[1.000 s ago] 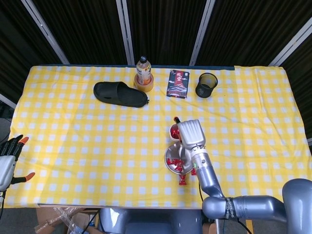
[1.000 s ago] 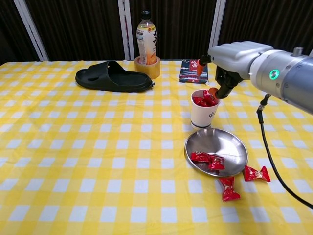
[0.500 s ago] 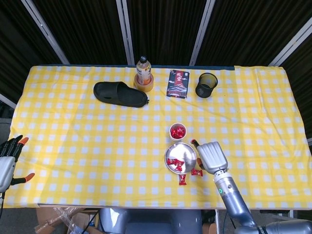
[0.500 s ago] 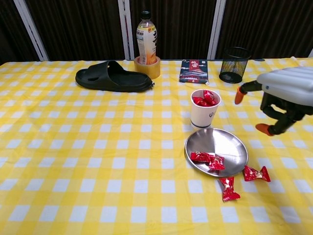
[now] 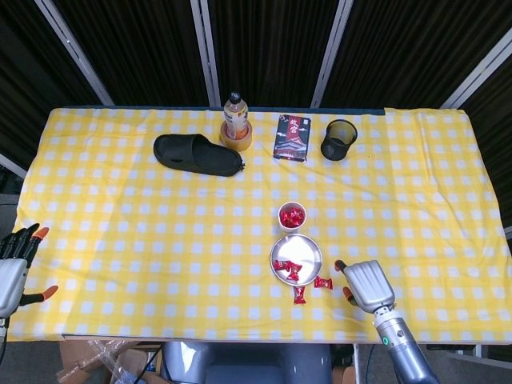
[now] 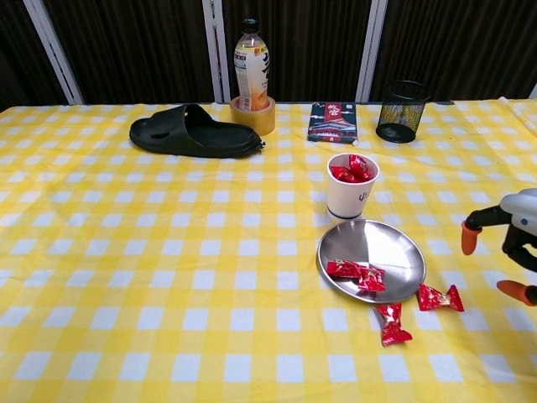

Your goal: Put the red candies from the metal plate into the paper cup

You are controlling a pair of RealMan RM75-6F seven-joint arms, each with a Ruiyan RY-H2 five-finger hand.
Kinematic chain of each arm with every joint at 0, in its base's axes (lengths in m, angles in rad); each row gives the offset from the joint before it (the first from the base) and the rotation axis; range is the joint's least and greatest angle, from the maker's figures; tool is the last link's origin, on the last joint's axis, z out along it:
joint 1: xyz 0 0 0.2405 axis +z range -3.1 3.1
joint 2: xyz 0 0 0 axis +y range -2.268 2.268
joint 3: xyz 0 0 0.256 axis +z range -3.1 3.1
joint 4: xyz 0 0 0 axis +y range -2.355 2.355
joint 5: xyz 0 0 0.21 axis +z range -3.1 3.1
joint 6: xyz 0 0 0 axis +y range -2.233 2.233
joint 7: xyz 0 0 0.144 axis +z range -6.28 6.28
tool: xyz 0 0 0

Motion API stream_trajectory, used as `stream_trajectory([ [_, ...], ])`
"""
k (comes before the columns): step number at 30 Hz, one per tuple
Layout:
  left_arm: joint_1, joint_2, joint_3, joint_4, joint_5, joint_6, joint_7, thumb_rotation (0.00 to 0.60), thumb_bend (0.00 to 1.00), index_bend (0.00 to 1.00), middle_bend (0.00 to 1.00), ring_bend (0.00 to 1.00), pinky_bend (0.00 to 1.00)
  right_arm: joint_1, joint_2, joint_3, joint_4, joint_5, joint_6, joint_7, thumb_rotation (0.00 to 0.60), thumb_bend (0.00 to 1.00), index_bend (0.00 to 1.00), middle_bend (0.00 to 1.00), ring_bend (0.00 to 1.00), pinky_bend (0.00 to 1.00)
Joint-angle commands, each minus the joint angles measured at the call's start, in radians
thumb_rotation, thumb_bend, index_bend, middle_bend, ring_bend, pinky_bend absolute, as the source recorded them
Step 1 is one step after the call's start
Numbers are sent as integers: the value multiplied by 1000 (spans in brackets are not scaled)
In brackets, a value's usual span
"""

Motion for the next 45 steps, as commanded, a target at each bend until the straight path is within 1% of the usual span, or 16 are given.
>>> stream_trajectory([
  [1, 1, -1, 1, 0, 3, 3, 0, 600, 48, 7, 0, 0, 0, -16, -22, 3, 10, -18, 1, -12, 600, 367, 392, 855, 922, 978],
  [6, 4, -1, 1, 1, 3, 5, -5, 600, 48, 7, 0, 0, 0, -42, -56, 7, 31, -31, -3, -33, 600, 321, 392, 855, 922, 978],
  [11, 3, 0, 1, 1, 4, 4, -5, 600, 48, 7, 0, 0, 0, -57, -85, 21, 45, -43, -11, -38, 600, 320, 392, 855, 922, 978],
  [19, 4, 0, 0, -1, -4, 0, 0, 600, 48, 7, 0, 0, 0, -66, -138, 67, 95, -6, -47, -58, 600, 319, 400, 855, 922, 978],
  [27, 3, 1, -2, -3, -11, -5, 2, 600, 48, 7, 0, 0, 0, -68, -154, 111, 140, 37, -75, -55, 600, 320, 416, 855, 922, 978],
  [34, 2, 1, -3, -2, -11, -7, 4, 600, 48, 7, 0, 0, 0, -74, -165, 113, 161, 47, -96, -65, 600, 319, 417, 855, 922, 978],
  [45, 4, 1, -3, -3, -12, -4, 4, 600, 48, 7, 0, 0, 0, -81, -184, 126, 182, 49, -111, -72, 600, 320, 453, 855, 923, 978],
])
